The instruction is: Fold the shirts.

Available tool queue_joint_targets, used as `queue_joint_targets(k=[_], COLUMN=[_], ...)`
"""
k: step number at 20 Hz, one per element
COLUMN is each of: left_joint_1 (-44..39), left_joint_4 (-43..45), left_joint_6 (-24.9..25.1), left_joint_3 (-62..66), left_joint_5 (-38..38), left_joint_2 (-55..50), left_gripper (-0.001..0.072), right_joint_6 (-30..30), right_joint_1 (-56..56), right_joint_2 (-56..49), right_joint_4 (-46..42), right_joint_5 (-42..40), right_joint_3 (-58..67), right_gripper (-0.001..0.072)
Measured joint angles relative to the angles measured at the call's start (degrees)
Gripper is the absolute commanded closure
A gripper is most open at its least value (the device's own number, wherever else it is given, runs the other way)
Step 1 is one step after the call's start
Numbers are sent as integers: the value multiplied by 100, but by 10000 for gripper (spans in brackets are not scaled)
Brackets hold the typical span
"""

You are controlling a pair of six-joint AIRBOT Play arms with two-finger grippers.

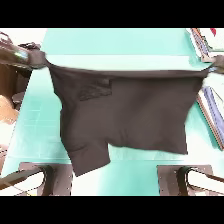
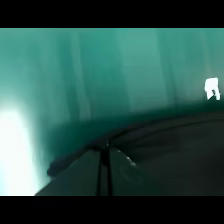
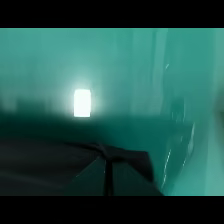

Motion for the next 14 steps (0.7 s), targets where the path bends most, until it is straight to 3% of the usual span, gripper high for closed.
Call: queue_joint_targets(k=[4, 8, 14], left_joint_1=[0, 0, 2], left_joint_4=[-20, -92, -83], left_joint_6=[225, 258, 251], left_joint_3=[24, 258, 0], left_joint_5=[861, 1196, 72], left_joint_2=[-1088, -1563, -1687], left_gripper=[680, 680, 679], right_joint_6=[13, 15, 17], right_joint_1=[310, 411, 450], right_joint_2=[-1281, -2011, -1792], right_joint_4=[-107, -144, -225], right_joint_5=[-407, -525, -433], right_joint_3=[433, 1239, 763], right_gripper=[700, 700, 700])
